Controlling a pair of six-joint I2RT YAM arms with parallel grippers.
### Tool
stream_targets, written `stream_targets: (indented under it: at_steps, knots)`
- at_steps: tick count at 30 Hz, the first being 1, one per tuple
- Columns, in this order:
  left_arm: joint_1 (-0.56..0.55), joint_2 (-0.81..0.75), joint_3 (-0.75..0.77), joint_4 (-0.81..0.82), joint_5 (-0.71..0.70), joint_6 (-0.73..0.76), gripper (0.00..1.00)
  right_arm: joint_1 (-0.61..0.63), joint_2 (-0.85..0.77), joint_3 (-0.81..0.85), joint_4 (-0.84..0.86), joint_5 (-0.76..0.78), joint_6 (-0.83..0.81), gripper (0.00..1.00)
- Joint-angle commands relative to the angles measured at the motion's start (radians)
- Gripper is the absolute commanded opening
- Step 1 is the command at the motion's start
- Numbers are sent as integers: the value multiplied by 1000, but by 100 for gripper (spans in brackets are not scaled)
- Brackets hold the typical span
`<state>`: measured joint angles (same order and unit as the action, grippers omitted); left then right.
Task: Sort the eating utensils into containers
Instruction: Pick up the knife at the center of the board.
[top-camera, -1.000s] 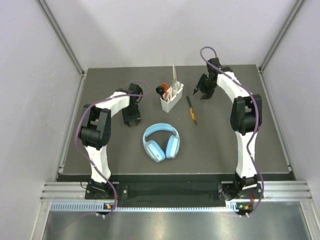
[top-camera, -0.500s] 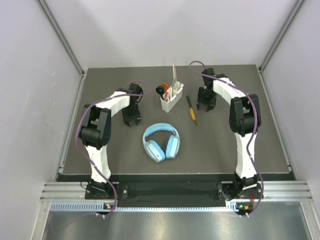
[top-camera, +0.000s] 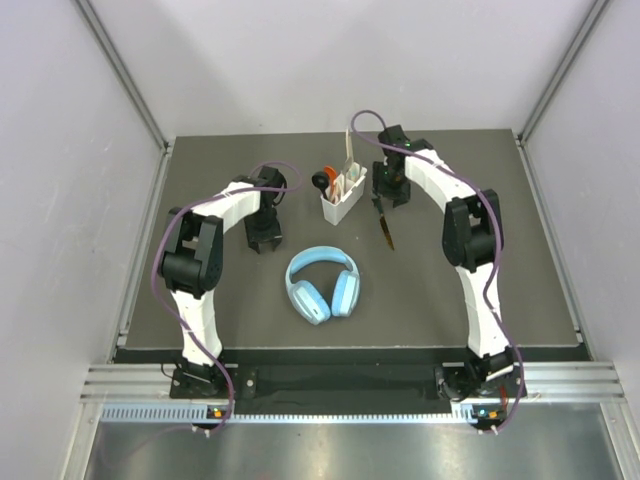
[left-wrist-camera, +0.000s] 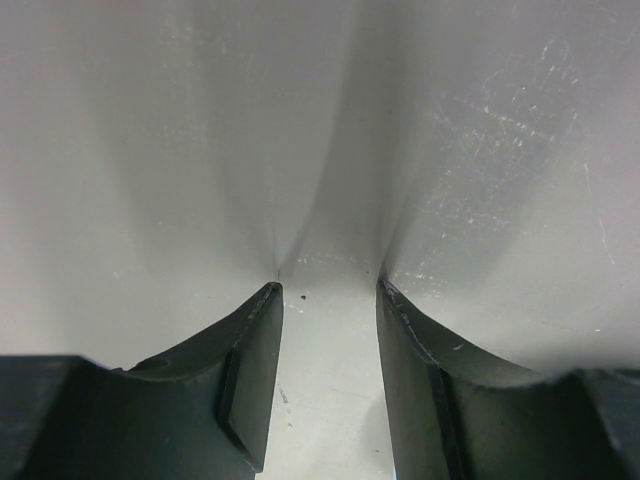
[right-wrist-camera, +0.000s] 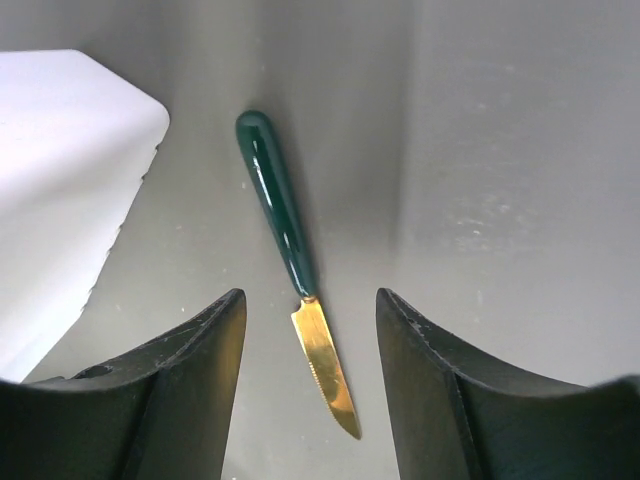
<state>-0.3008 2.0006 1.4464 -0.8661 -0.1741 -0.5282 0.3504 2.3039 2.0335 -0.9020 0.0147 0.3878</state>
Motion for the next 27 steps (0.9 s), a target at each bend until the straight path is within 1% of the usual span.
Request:
stream_targets:
  at_steps: [1,4,9,11,13,14,15,18,20,21,23,24,25,27]
  knots:
    - [-3,6,-24,-21,-24,-3,48,24,51,39,-14,76,-38,55]
    - [-3,-3,-37,-17,-31,-3,48,33,60,16,4,135,-50,55]
    - [-3,-8,-50,-21,-34,-3,48,48,80,16,15,185,-70,55]
    - [-3,-10,-50,-24,-36,-3,48,50,86,16,14,217,-69,51]
    - [-3,-13,-50,-25,-38,-1,48,50,85,7,15,247,-70,21]
    - [-3,-14,-50,-25,-38,-1,48,52,84,4,12,260,-70,9]
    - [-3,-13,-50,-24,-39,-1,48,52,84,-4,3,275,-72,5]
    - [-3,-10,-52,-24,-36,-3,48,48,83,-24,-34,329,-67,0]
    - [-3,-5,-50,-21,-33,-4,48,35,62,-56,-47,347,-50,0]
    - [-3,-3,-50,-17,-30,-4,48,30,48,-102,-54,349,-14,0]
    - [-3,3,-49,-14,-27,-7,48,1,-3,-156,-52,318,32,0]
    - [-3,3,-49,-13,-24,-6,48,-13,-17,-209,-54,295,90,0]
    - [-4,6,-47,-11,-22,-6,48,-27,-47,-235,-54,234,121,0]
    - [-4,12,-44,-7,-19,-4,48,-68,-69,-313,-34,177,204,0]
